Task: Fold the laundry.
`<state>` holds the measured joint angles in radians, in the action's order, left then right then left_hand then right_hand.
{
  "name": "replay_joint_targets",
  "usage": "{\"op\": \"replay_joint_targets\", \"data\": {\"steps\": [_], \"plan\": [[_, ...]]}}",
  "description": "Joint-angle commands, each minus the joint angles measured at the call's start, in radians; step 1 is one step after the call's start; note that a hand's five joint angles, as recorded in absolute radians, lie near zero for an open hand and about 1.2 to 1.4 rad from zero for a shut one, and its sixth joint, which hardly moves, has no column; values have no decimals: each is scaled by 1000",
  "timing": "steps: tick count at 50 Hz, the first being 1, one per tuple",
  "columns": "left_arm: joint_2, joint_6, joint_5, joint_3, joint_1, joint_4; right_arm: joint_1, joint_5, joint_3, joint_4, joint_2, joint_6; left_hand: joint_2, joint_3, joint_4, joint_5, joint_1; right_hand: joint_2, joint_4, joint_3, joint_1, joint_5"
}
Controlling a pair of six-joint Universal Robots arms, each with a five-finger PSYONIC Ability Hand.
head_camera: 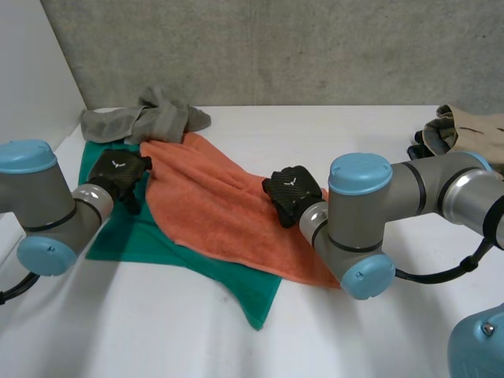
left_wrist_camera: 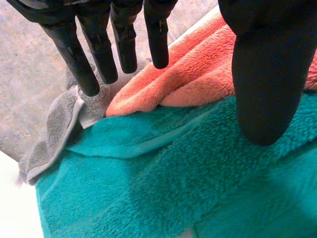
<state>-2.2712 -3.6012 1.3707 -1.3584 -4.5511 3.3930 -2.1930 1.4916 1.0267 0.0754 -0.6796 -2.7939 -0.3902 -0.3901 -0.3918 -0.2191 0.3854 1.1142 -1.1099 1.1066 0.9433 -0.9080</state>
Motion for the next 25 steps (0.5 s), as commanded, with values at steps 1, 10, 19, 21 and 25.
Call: {"op": "replay_joint_targets", "data": {"steps": [1, 10, 19, 21, 25], "plan": [[28, 4, 4, -34, 10, -6, 4, -1, 30, -83, -95, -1, -64, -64, -62, -61, 69, 282, -286, 290, 453, -314], [90, 6, 2, -85, 10, -7, 156, -5, 205, -164, -391, 121, -58, -58, -57, -55, 63, 282, -286, 290, 453, -314], [96, 1, -4, -100, 18, -9, 292, 116, 361, -375, -486, 522, -55, -55, -54, -52, 60, 282, -286, 290, 453, -314], [91, -1, -4, -88, 24, -9, 311, 148, 357, -353, -486, 518, -55, -55, -54, -52, 60, 282, -286, 290, 453, -314], [76, -1, -1, -67, 26, -6, 267, 139, 352, -238, -475, 435, -67, -67, -65, -64, 72, -831, 827, -824, -660, 799]]}}
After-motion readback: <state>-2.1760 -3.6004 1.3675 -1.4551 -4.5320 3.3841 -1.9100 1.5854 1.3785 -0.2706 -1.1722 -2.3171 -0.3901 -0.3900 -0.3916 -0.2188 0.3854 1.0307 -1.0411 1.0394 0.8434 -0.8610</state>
